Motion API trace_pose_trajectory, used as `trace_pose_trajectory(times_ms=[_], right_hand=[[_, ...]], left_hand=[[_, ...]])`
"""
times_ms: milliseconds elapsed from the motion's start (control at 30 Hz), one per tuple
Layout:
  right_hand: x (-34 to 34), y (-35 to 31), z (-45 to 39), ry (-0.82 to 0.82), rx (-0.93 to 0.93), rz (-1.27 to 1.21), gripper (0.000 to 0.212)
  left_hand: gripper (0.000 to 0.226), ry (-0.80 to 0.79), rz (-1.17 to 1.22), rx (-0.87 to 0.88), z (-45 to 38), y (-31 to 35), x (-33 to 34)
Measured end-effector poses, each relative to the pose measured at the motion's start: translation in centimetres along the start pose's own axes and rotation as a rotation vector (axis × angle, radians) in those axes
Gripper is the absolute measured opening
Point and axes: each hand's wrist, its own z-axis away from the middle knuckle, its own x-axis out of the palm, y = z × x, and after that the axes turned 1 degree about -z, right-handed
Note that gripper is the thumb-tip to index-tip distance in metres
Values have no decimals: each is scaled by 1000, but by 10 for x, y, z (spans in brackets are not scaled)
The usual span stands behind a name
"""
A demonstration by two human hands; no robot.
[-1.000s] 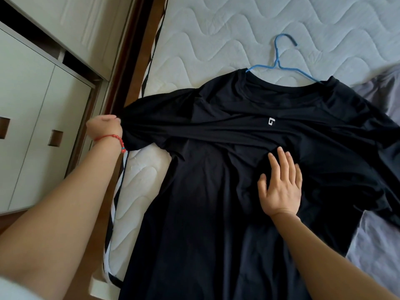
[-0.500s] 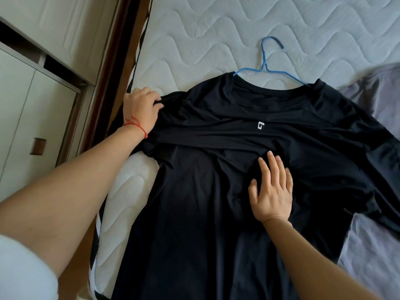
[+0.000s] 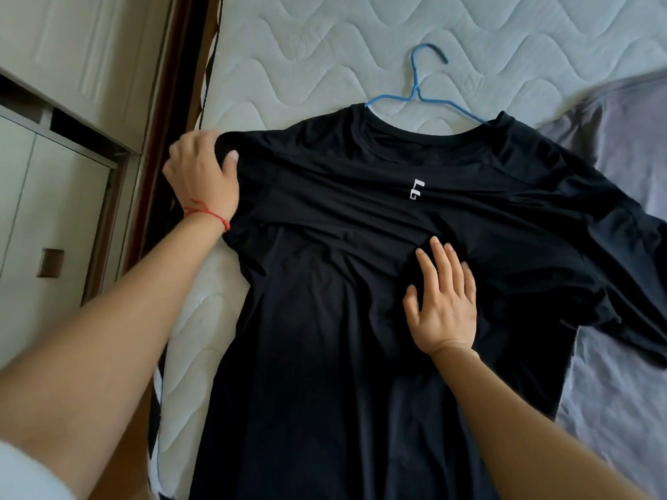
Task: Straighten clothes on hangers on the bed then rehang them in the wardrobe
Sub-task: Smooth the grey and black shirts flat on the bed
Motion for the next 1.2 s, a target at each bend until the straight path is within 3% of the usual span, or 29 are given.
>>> trace_pose_trajectory(times_ms=[133,233,367,533,700,800,867,933,1100,1200], right_hand=[[-6,-2,0,-36,8,-22,55],[-16,-1,3,-87,-7,-102,58],[-37,7,21,-147,6,-232,49],[-57,35,104,-3,274,-145,43],[-69,46,190,-63,587,-199,51],[-73,43,216,-59,761,-374,51],[-74,40,223,-104,916,-538,41],[-78,40,229,-134,947,-598,25],[-90,56,251,67,1087,-593,31],[-88,66,272,-18,1144,-569,34]], left_hand=[[33,62,183,90,82,-8,-12],[33,-84,263,32,149,-15,-17],[50,-289,275,-136,214,-24,-26],[51,-405,276,-308,245,-25,-43],[56,-565,224,-428,263,-35,-52],[61,-605,245,-510,281,-43,-54],[52,-629,274,-544,296,-47,-56],[31,-613,314,-555,312,-55,-60],[49,-484,325,-598,344,-80,-74],[42,-567,273,-573,365,-92,-74]])
